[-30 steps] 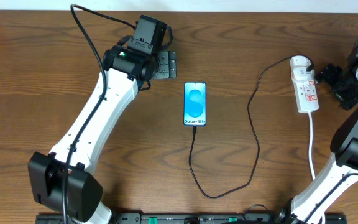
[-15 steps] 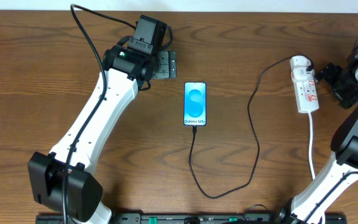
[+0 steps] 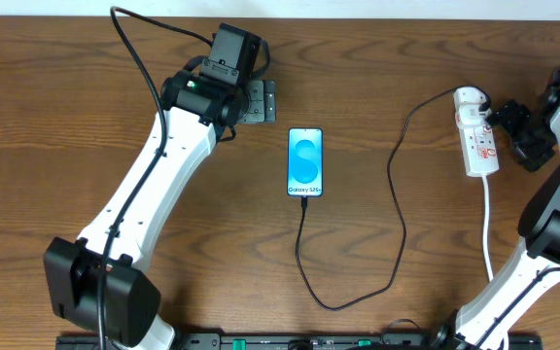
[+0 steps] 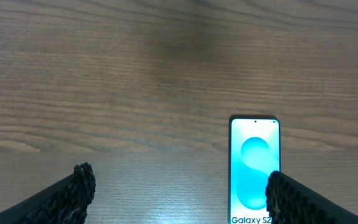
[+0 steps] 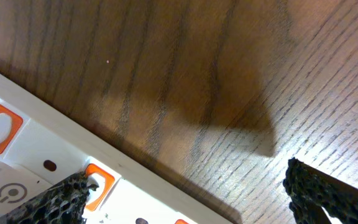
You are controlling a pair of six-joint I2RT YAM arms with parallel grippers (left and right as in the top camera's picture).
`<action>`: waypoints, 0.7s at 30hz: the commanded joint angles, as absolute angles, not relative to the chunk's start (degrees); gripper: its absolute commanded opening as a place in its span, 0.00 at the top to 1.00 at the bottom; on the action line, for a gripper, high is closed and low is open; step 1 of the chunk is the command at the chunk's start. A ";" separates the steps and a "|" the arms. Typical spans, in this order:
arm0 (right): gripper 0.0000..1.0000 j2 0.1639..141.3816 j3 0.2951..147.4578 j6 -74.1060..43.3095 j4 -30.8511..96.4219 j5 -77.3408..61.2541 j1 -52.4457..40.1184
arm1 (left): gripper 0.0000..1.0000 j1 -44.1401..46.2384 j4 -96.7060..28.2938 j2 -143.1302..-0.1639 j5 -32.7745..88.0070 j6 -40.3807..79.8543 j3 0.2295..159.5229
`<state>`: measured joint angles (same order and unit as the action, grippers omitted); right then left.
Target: Plug charger to phone and switch on socket
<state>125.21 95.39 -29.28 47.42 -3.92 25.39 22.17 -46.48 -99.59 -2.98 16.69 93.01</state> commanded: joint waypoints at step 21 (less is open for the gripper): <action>0.01 125.93 92.01 -29.56 47.35 -7.66 25.41 | 0.11 21.89 -46.68 -99.94 -3.90 16.73 93.01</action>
